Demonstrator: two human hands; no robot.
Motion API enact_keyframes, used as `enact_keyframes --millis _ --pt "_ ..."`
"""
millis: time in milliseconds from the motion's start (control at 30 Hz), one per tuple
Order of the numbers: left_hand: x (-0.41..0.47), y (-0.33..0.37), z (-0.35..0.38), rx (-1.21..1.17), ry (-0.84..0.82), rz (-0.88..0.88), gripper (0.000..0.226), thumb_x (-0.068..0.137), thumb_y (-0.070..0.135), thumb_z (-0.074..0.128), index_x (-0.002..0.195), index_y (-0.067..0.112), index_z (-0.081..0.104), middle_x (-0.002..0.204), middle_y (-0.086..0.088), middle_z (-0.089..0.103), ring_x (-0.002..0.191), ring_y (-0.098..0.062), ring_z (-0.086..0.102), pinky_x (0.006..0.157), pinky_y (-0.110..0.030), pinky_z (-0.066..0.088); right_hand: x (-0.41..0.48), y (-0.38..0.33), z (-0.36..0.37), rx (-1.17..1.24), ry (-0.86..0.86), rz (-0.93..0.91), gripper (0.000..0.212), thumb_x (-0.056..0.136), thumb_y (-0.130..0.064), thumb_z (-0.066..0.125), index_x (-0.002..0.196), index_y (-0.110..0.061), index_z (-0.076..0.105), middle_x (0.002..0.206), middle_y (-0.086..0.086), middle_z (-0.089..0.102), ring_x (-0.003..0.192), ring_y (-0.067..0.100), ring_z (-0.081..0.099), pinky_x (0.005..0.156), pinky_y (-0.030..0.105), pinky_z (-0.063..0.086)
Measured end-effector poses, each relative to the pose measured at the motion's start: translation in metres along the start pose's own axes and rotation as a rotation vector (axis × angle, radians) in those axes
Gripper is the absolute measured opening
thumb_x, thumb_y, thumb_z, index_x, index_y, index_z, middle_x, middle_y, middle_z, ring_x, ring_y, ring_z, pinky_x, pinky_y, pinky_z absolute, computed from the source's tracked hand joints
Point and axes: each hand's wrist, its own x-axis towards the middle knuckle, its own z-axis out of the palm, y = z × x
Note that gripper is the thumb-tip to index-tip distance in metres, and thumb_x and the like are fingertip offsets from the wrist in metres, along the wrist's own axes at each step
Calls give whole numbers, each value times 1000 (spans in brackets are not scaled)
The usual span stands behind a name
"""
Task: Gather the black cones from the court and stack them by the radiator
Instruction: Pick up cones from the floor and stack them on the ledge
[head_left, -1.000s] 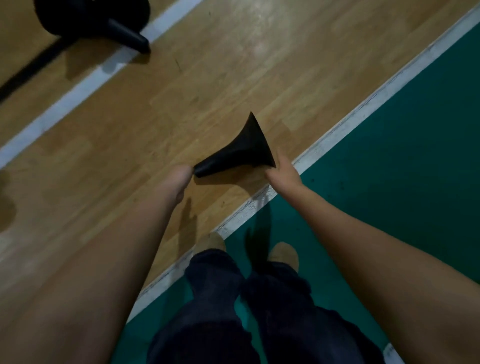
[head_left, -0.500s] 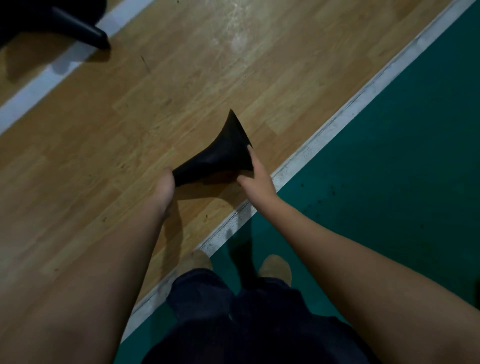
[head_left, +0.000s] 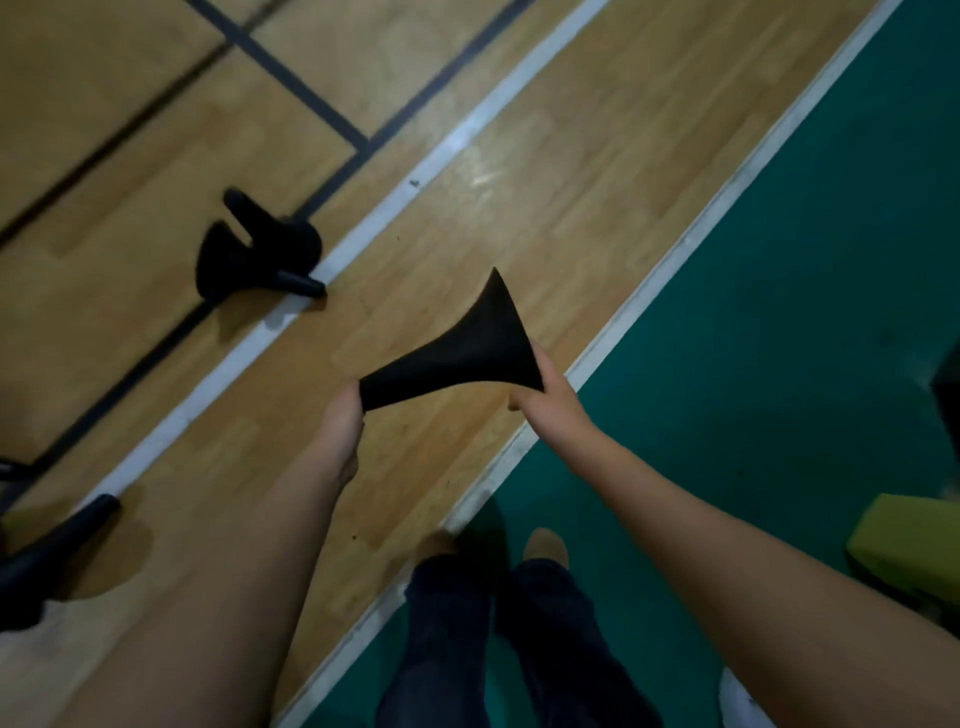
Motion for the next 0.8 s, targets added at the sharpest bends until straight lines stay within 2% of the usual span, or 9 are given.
enact_keyframes --millis 200,367,467,567,633,700,800 --pt "-118 105 -42 -55 37 127 56 101 45 28 148 13 30 152 -7 33 137 -28 34 113 -42 28 -90 -117 -38 29 0 -114 75 85 0 47 149 -33 25 130 -14 42 115 11 44 91 30 42" --pt "-205 174 -57 -143 86 209 55 98 47 39 144 16 37 142 -7 43 127 -29 45 105 -43 41 -163 -170 -68 124 45 -177 75 83 0 48 147 -33 27 126 -12 44 116 13 43 88 28 40" --pt "-251 203 -50 -149 55 269 49 94 50 41 132 19 47 129 -6 53 115 -28 52 101 -44 44 -197 -183 -95 194 92 -173 72 87 -2 48 148 -32 25 131 -7 44 122 17 43 91 31 38" --pt "-292 224 -34 -104 -10 373 48 95 50 38 130 20 47 125 0 50 114 -21 50 94 -37 42 -221 -186 -126 257 149 -159 67 93 -4 45 150 -30 21 132 -4 43 121 19 43 94 33 37" --pt "-317 237 -17 -90 -53 451 47 96 47 39 129 17 49 126 -1 51 113 -19 51 90 -34 41 -236 -183 -148 284 184 -157 68 93 -4 45 150 -32 20 133 -3 43 122 20 43 99 37 38" --pt "-339 243 1 -72 -82 510 39 96 43 42 122 16 50 121 -3 50 112 -20 50 97 -37 43 -249 -177 -168 317 222 -154 71 91 -4 48 149 -34 20 136 -2 44 126 24 44 107 45 38" --pt "-366 243 27 12 -120 595 39 96 41 42 123 15 51 117 -5 53 109 -22 50 102 -45 43 -270 -169 -198 347 274 -156 70 88 -2 51 148 -29 25 135 4 49 120 26 49 105 47 41"
